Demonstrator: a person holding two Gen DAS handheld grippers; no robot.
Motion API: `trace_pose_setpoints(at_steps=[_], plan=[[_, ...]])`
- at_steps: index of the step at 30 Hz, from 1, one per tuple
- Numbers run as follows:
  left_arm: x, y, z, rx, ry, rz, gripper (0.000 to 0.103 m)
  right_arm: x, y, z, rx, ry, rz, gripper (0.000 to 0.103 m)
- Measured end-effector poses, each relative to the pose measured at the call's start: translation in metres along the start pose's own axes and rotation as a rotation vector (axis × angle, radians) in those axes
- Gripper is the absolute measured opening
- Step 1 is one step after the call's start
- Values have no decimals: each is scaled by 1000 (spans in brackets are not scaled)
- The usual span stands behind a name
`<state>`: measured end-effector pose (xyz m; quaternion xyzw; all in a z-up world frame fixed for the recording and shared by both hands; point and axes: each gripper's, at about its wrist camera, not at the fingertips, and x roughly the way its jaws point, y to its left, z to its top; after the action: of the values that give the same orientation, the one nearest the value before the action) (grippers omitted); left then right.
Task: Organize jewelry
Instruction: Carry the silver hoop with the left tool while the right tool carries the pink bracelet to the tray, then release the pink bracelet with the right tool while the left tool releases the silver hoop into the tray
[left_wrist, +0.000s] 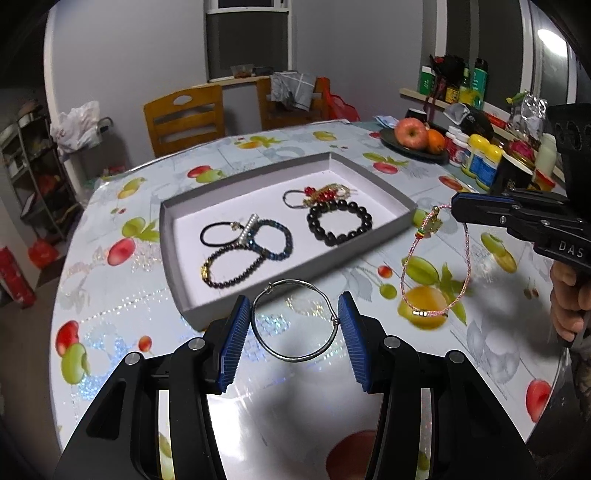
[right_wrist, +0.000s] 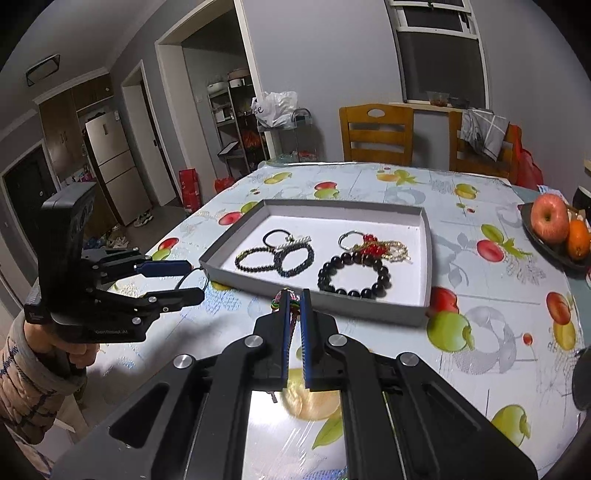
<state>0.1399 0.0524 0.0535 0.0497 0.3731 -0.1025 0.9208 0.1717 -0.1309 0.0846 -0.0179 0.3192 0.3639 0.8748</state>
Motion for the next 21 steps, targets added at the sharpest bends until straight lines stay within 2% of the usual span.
trace_pose_setpoints(at_steps=[13, 17, 21], plan=[[24, 18, 36, -46, -44, 27, 51, 14, -19, 50, 29, -87, -25, 5], [44, 30, 52, -86, -44, 27, 51, 35, -33, 67, 70, -96, -37, 5], [70, 40, 60, -112, -18, 41, 51, 66, -49, 68, 122, -68, -55, 5]])
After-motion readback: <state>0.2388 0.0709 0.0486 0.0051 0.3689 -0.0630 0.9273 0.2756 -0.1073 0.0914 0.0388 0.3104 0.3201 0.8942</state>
